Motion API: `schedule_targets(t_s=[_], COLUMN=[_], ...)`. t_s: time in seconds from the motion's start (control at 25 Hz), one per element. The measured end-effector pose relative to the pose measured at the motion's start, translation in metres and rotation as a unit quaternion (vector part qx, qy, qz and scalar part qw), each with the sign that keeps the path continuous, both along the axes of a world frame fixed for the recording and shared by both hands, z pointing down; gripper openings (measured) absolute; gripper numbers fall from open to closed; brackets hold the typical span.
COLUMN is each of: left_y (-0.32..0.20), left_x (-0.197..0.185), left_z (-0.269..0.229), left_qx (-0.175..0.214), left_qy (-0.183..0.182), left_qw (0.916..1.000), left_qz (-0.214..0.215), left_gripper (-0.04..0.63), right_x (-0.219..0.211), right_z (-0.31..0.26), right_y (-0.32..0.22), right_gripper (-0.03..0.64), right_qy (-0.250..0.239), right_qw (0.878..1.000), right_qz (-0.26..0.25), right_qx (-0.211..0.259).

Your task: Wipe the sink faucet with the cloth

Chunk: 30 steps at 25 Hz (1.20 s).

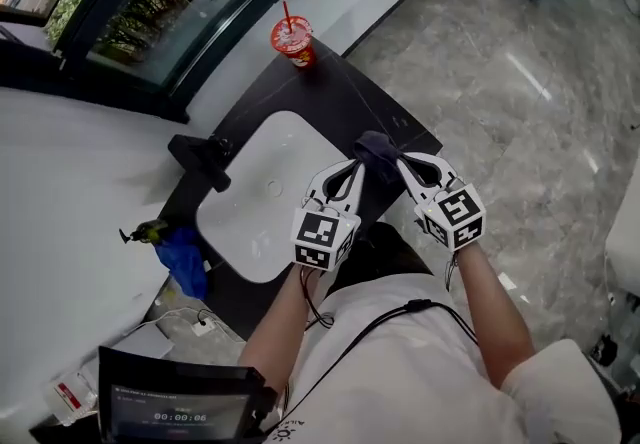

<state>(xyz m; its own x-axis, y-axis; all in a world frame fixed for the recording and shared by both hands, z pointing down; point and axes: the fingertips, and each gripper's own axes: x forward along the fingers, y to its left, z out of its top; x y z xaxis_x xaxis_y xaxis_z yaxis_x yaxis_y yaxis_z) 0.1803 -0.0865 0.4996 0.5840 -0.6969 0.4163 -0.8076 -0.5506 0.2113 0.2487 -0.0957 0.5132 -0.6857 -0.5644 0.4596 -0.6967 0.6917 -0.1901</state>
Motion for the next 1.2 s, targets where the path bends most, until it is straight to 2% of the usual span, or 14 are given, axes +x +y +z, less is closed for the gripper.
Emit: schedule_targets(t_s=[0.16, 0.4, 0.52, 0.6, 0.88, 1.08, 1.16, 1.2], left_y=[0.001, 0.001, 0.001, 0.001, 0.002, 0.001, 0.002, 0.002], left_x=[0.013, 0.015, 0.015, 0.013, 0.004, -0.005, -0.008, -0.009], left_z=[0.013, 0.022, 0.025, 0.027, 0.028, 0.026, 0.026, 0.026], left_qx=[-0.018, -0.028, -0.031, -0.035, -0.039, -0.035, -0.035, -0.034], left_qy=[0.001, 0.001, 0.001, 0.003, 0.008, 0.01, 0.009, 0.009], left_qw=[0.9996, 0.9992, 0.999, 0.9989, 0.9989, 0.9993, 0.9993, 0.9993], left_qz=[0.021, 0.031, 0.032, 0.03, 0.024, 0.012, 0.008, 0.007], left_gripper=[-0.008, -0.008, -0.008, -0.008, -0.008, -0.008, -0.008, -0.008], right_x=[0.005, -0.008, -0.018, -0.026, -0.032, -0.029, -0.027, -0.026], right_z=[0.015, 0.053, 0.07, 0.078, 0.109, 0.117, 0.12, 0.121], right_y=[0.003, 0.005, 0.001, -0.001, -0.004, -0.005, -0.006, -0.007], right_gripper=[0.008, 0.21, 0.226, 0.267, 0.268, 0.264, 0.211, 0.153], right_qy=[0.019, 0.072, 0.114, 0.145, 0.222, 0.243, 0.259, 0.266], right_qw=[1.0, 0.995, 0.99, 0.985, 0.968, 0.963, 0.959, 0.957], right_qz=[-0.004, -0.045, -0.066, -0.084, -0.104, -0.103, -0.108, -0.109], right_qx=[-0.015, -0.051, -0.053, -0.048, -0.054, -0.053, -0.049, -0.047])
